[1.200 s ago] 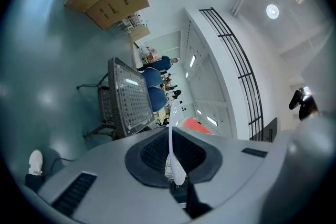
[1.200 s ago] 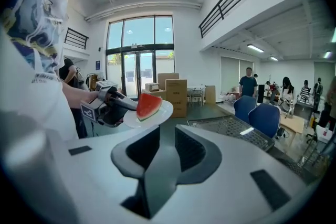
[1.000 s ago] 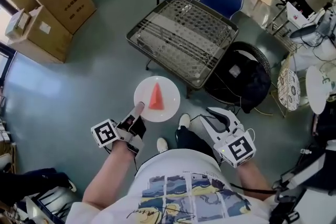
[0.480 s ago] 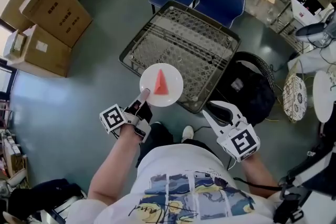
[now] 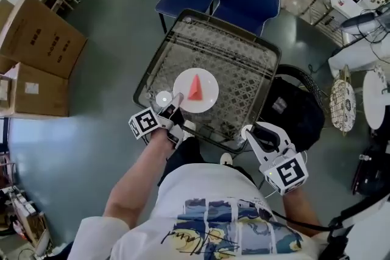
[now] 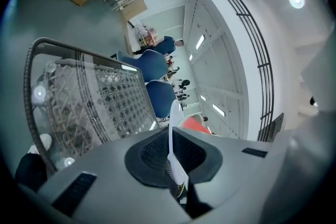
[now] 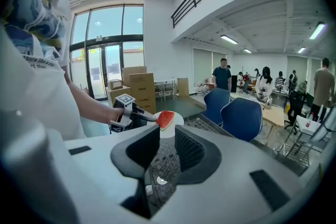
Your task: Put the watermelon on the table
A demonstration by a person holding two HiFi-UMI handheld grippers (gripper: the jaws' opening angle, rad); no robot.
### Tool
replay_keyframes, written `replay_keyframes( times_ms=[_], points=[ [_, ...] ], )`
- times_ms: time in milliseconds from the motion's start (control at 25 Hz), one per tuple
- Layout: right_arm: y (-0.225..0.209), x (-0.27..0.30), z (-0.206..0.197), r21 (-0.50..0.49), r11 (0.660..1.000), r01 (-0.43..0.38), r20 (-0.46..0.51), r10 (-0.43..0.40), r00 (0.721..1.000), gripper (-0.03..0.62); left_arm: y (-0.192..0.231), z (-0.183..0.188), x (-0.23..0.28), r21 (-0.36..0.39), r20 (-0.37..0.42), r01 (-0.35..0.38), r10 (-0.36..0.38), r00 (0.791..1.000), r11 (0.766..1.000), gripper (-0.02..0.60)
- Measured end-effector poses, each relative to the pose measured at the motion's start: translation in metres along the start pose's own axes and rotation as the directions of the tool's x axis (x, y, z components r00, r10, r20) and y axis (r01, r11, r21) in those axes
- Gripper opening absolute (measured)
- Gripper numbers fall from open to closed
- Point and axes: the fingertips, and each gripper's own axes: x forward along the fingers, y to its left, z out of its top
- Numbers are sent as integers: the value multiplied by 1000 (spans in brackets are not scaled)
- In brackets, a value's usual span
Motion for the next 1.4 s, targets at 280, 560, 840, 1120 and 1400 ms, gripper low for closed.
replay_keyframes(
  times_ms=[280,560,840,1120,1400],
  points=[
    [-13,42,23,107,982,153,-50,-148,988,75,65,73,80,17,-135,-19,22,991,1000,17],
    [-8,46,9,182,940,288,-157,-262,952,75,126,112,147,8,-162,-80,80,984,997,17],
    [-10,45,-4,220,905,363,-243,-310,919,75,173,116,196,16,-206,-150,150,967,989,17],
    [-12,49,-12,238,886,398,-288,-327,900,75,203,117,211,38,-238,-201,204,950,979,17],
    [-14,53,-15,248,879,408,-300,-331,895,75,213,121,215,86,-245,-233,247,937,969,18]
  ],
)
